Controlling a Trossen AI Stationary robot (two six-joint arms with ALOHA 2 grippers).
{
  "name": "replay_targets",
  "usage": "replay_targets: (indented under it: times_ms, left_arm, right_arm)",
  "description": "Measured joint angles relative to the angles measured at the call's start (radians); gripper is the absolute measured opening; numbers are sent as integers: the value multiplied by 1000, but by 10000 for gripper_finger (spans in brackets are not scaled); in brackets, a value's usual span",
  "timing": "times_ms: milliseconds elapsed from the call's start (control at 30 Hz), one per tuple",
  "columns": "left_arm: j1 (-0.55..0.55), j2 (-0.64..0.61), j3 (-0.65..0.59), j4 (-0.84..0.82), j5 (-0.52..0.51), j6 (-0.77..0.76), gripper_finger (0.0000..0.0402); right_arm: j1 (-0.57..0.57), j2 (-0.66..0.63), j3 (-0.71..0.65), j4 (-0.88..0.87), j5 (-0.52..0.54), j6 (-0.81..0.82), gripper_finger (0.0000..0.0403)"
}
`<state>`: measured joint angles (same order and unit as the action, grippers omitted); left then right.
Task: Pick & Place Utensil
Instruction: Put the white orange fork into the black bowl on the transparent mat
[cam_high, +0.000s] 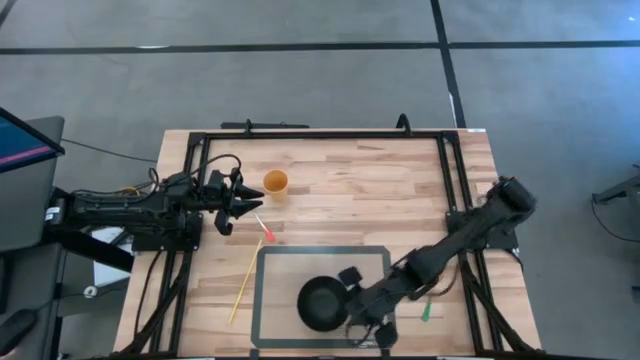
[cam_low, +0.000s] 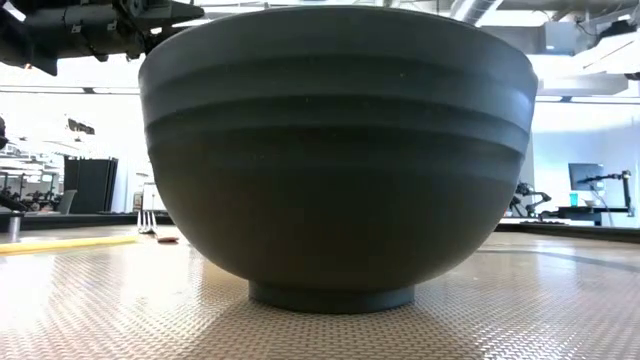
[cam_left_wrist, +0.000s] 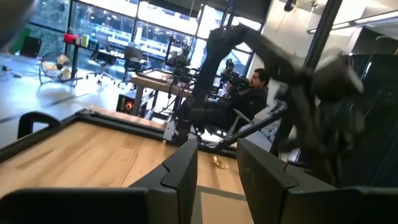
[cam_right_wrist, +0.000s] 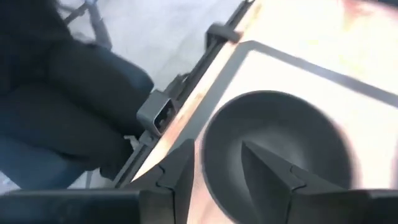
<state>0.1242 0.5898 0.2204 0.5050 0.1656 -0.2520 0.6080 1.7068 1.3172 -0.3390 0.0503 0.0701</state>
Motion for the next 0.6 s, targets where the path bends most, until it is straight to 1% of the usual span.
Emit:
replay_targets:
  times_ms: [100, 200, 300, 433, 500, 600]
  left_arm:
    - [0, 10, 0, 6, 0, 0, 114]
    - [0, 19, 0, 14, 0, 0, 114]
    - [0, 28, 0, 22, 0, 0, 114]
    - [0, 33, 0, 32, 0, 5, 114]
    - [0, 38, 0, 35, 0, 7, 114]
    - [0, 49, 0, 35, 0, 7, 114]
  right_arm:
    - [10, -104, 0, -100, 53, 14, 116]
    - [20, -198, -1, -235, 63, -21, 99]
    - [32, -295, -42, -274, 93, -29, 84]
    - [41, -435, -181, -210, 174, -74, 75]
    - [32, -508, -280, -131, 207, -77, 74]
    - [-6, -616, -437, 16, 214, -73, 74]
